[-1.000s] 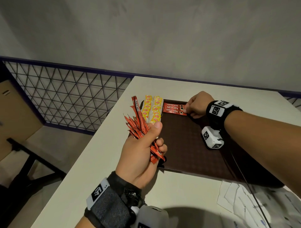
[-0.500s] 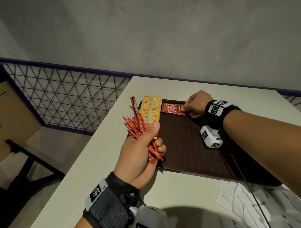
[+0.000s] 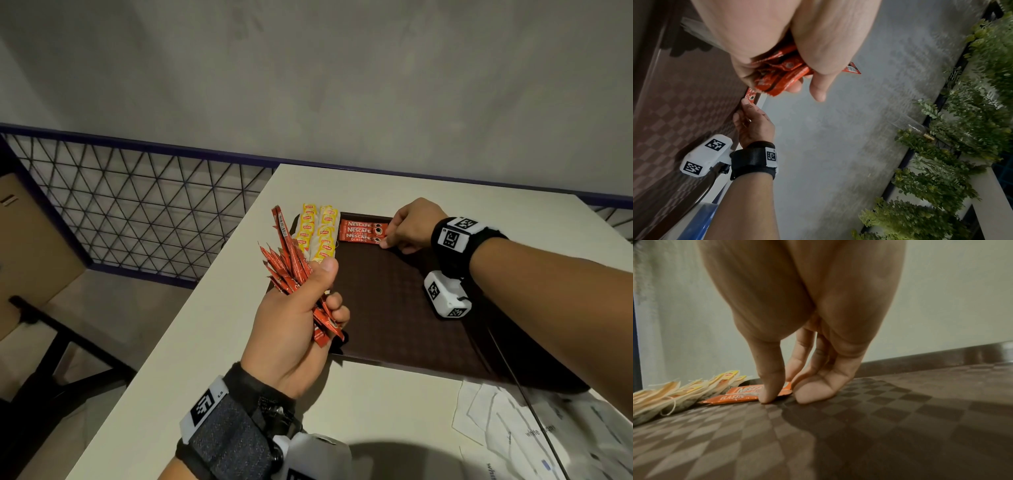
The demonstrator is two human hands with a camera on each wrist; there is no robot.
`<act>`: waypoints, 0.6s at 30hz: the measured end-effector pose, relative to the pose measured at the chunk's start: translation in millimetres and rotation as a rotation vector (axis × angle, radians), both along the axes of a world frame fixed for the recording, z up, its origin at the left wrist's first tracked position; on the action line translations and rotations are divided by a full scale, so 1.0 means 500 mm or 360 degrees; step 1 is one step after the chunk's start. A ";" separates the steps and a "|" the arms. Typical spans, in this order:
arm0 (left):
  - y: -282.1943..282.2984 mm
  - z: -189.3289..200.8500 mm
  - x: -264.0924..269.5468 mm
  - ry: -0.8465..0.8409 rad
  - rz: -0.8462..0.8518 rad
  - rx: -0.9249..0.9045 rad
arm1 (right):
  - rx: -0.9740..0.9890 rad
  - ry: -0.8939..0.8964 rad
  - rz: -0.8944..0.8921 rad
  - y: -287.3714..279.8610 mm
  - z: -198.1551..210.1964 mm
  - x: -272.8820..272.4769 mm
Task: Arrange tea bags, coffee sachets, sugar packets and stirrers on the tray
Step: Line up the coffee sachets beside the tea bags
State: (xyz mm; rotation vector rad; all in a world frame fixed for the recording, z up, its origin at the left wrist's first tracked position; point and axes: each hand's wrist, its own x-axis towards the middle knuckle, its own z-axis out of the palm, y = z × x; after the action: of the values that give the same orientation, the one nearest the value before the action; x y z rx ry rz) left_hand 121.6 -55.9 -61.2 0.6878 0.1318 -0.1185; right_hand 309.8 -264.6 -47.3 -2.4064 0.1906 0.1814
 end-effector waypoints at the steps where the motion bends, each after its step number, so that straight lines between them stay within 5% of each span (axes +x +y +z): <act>1: 0.000 0.000 0.000 0.0002 -0.0002 0.0005 | -0.0005 -0.0007 -0.0003 0.000 0.000 0.000; 9: 0.006 0.011 -0.005 0.0145 -0.0177 -0.0131 | 0.0236 -0.0156 0.0014 0.014 0.039 -0.041; 18: 0.002 0.022 -0.029 -0.0007 -0.0579 0.0029 | 0.0805 -0.0339 0.0596 0.116 0.174 -0.245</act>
State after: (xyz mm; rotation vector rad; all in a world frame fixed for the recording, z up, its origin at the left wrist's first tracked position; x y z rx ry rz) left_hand 107.1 -54.8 -50.2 0.7250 0.0020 -0.4649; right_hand 187.4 -206.5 39.6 -1.9162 -0.3671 0.1229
